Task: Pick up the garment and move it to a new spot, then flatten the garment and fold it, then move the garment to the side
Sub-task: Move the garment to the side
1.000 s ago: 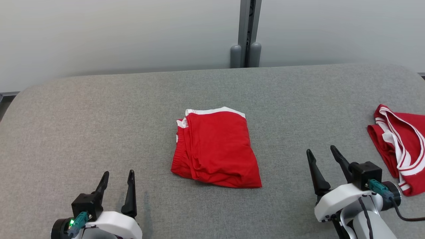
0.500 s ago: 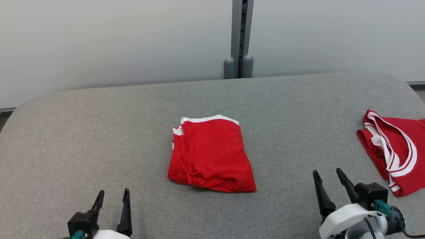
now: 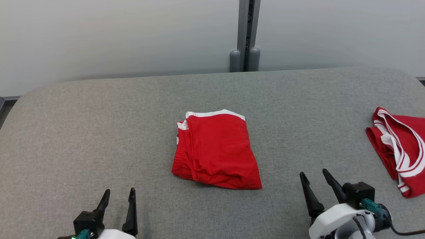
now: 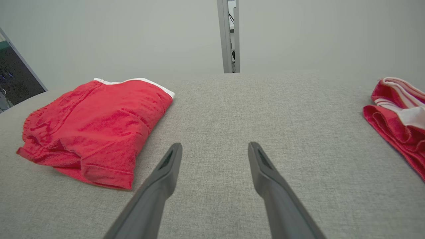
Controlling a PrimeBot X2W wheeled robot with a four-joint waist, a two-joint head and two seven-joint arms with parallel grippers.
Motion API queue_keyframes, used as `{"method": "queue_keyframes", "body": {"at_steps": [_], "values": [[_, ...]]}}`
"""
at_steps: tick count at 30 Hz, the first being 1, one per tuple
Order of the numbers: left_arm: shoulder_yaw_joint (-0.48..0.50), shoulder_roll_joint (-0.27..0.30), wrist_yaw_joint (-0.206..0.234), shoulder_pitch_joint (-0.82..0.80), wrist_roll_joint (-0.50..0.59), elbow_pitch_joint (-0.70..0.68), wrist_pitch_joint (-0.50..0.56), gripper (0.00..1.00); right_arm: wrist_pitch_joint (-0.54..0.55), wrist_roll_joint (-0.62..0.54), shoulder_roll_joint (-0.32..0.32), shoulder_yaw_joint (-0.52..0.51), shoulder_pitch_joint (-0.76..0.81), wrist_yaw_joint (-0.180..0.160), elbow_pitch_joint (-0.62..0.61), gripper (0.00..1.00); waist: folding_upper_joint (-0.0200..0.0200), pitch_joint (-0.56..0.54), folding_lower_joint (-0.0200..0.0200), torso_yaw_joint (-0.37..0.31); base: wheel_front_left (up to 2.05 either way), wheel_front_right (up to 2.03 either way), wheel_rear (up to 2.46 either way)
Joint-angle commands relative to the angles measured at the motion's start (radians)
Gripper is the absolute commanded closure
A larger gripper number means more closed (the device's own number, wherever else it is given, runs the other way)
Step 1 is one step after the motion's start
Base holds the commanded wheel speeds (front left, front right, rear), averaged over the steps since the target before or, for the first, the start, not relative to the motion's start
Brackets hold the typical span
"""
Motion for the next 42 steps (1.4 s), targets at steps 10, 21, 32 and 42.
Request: {"method": "queue_keyframes", "body": {"at_steps": [10,21,32,42], "values": [[-0.056,0.004,-0.009,-0.073,-0.014,0.011,-0.001,0.00,-0.004,0.187,-0.006,0.136,-0.188,0.000,0.086,0.00,0.0000,0.105,0.0000,0.142,0.00,0.00,0.00],[-0.074,0.004,-0.003,-0.090,-0.022,0.010,-0.001,0.00,-0.003,0.391,-0.006,0.239,-0.309,0.000,0.337,0.00,0.0000,0.144,0.0000,0.226,0.00,0.00,0.00],[-0.069,0.004,-0.007,-0.094,-0.013,0.006,-0.001,0.00,-0.002,0.361,-0.007,0.186,-0.330,0.000,0.347,1.00,0.0000,0.133,0.0000,0.183,0.00,0.00,0.00],[-0.070,0.004,-0.024,-0.083,0.004,0.011,-0.001,0.00,-0.002,0.268,-0.006,0.160,-0.278,0.000,0.284,1.00,0.0000,0.083,0.0000,-0.029,0.00,0.00,0.00]]}}
